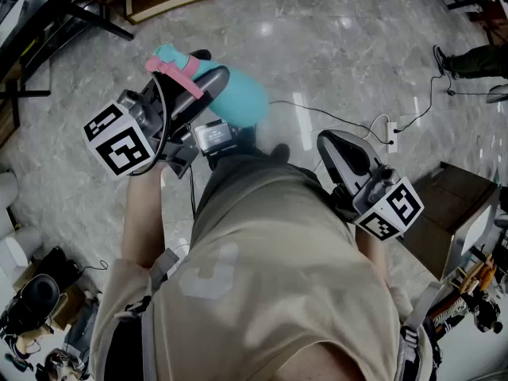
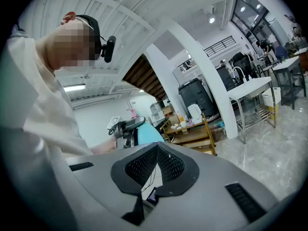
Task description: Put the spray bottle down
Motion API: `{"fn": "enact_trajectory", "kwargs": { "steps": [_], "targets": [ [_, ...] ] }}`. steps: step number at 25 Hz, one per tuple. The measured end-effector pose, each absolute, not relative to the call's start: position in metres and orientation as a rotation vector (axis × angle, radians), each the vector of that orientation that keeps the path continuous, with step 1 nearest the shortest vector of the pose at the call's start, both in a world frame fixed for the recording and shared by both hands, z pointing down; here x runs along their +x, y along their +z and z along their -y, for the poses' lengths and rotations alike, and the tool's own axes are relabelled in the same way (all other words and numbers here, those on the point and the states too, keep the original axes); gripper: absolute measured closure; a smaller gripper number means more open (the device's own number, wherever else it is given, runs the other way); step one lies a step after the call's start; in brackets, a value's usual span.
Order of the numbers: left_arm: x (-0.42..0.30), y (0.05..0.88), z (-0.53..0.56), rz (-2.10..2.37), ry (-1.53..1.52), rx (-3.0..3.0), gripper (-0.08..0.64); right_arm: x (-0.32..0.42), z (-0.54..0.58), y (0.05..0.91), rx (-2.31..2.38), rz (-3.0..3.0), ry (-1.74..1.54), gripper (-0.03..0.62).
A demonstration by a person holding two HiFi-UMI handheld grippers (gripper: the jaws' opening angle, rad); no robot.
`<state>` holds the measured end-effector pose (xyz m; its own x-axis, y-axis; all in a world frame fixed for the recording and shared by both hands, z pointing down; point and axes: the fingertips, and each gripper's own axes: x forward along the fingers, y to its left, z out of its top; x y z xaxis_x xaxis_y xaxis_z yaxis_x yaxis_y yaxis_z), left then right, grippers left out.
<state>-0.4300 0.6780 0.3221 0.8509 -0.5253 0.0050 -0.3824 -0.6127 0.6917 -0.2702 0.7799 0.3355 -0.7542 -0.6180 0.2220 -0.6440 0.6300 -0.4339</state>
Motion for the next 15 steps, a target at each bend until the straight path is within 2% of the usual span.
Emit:
{"fn": "enact_trajectory", "kwargs": {
  "steps": [15],
  "targets": [
    [-0.415,0.321,-0.676,0.645,-0.185,2.347,0.299,-0.275,-0.777,0.336,1.029,2.81,0.766,0.574]
  ]
}}
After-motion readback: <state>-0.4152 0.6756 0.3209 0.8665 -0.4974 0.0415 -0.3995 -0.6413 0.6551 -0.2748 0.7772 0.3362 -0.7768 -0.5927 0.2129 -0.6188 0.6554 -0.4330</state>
